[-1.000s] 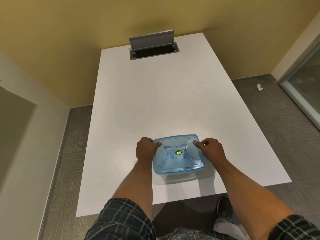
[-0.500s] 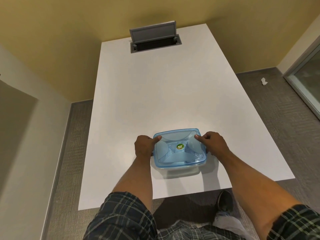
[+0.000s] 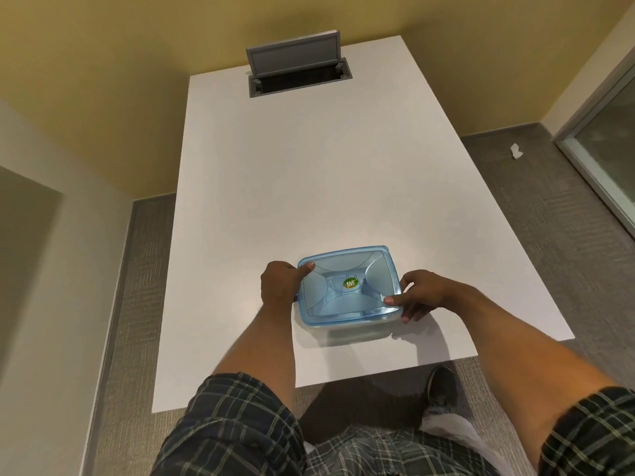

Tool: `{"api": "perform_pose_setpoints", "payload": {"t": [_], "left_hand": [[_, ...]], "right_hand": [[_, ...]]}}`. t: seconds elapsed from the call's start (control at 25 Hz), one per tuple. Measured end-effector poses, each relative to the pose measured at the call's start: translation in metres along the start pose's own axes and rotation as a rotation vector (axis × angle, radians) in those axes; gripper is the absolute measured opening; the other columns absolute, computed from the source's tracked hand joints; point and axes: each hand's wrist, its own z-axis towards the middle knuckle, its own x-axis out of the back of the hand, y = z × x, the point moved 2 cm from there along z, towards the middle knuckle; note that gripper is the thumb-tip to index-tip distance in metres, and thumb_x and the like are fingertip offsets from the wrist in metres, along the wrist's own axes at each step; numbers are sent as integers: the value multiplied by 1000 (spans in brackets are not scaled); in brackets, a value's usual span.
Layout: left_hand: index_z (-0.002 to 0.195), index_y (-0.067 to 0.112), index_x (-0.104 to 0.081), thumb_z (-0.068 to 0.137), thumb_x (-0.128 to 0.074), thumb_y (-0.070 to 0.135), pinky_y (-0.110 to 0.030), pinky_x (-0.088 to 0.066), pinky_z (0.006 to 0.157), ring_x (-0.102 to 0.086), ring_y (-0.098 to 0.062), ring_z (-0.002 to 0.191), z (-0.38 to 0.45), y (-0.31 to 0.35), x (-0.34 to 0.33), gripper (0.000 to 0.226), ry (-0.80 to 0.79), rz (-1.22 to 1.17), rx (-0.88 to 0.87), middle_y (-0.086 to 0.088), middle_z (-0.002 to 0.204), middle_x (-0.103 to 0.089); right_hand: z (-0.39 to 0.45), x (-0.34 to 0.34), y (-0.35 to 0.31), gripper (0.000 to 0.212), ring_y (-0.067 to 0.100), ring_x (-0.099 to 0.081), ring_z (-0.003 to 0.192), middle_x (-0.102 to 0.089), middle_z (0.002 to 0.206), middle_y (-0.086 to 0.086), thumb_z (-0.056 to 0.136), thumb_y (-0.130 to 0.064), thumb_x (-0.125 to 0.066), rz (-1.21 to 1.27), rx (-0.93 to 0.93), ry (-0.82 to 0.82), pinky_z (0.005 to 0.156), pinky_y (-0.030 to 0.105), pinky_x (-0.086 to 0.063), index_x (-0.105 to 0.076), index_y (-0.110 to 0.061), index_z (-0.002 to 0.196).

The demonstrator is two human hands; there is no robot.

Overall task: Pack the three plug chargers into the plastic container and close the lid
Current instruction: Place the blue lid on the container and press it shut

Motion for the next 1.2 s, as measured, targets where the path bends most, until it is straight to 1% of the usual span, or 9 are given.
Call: {"api": "perform_pose_setpoints", "payload": {"t": [0.08,0.24,0.32,0.48,0.6,0.8,1.0,1.12,1.2], "left_hand": [[84,-11,-69,66,-91,47,-56,-64,67,-65,-31,68,2,0,2,64,-47,6,-2,-15,75,-63],[95,-2,-76,74,-88,40,-46,-66,71,-71,-30,73,1,1,5,48,-164,67,-9,-15,84,-70],[106,1,-75,80,-85,33,-37,-63,65,-71,-26,71,0,3,6,42,-253,135,-16,-14,90,-71],[127,12,-66,84,-83,19,-36,-62,67,-71,-28,75,-2,9,13,47,-483,315,12,-14,98,-73],[134,29,-53,74,-90,10,-35,-64,60,-74,-27,67,-5,6,18,73,-583,358,5,-10,90,-73],[146,28,-46,67,-94,10,-30,-62,52,-72,-21,58,-9,-1,18,94,-549,367,-140,-6,80,-66],[145,19,-43,71,-90,2,-34,-61,55,-67,-27,56,-16,0,17,89,-533,359,-146,-10,77,-66],[145,17,-42,75,-86,-1,-35,-61,54,-66,-28,54,-17,-3,15,85,-523,367,-135,-13,76,-65],[150,18,-37,75,-86,0,-37,-61,55,-66,-25,51,-17,-5,14,92,-507,370,-147,-12,74,-65]], "right_hand": [[-1,1,1,66,29,-77,69,-76,84,27,63,-32,-97,23,0,-22,60,31,-62,-54,-3,104],[-1,1,0,59,31,-77,74,-76,85,27,62,-15,-97,10,13,-28,62,31,-63,-56,-1,102],[-1,0,1,54,32,-77,73,-76,83,27,62,-13,-97,12,24,-16,60,30,-62,-57,-2,96],[1,3,2,55,29,-77,70,-77,82,23,61,-25,-98,-82,6,-22,57,29,-60,-57,-3,92],[3,6,-1,57,24,-77,69,-79,83,15,59,-40,-97,-209,-26,-48,55,25,-55,-66,-3,89],[4,9,-9,53,20,-75,64,-80,81,8,56,-52,-94,-331,-78,-59,51,19,-46,-72,-10,79],[6,7,-22,49,18,-75,62,-79,77,5,61,-51,-92,-451,-127,-89,54,21,-42,-71,-11,80],[5,9,-31,57,20,-75,60,-78,71,4,51,-51,-96,-486,-111,-77,48,18,-41,-72,-9,82],[6,10,-38,62,20,-73,57,-78,77,9,55,-56,-93,-439,-74,-21,48,19,-43,-71,-8,88]]}}
